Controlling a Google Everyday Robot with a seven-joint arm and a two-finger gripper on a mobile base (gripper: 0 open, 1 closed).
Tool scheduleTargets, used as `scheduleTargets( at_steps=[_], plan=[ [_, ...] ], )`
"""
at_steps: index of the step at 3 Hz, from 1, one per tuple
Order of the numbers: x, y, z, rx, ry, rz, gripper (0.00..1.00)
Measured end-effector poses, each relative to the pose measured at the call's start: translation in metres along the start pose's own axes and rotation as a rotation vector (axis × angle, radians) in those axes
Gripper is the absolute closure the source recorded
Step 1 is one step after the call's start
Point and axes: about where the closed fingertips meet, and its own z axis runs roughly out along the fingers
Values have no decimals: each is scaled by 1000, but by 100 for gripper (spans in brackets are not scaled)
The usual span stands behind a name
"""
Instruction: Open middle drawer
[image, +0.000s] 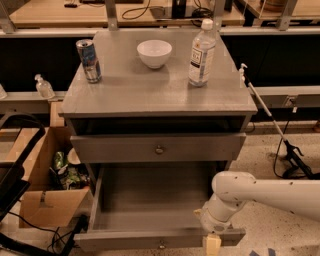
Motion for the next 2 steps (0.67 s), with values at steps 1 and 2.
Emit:
scheduleTargets(
  at_steps=[1,2],
  plan=[
    [4,10,13,-10,3,-4,19],
    [7,32,26,-21,23,2,42]
  ],
)
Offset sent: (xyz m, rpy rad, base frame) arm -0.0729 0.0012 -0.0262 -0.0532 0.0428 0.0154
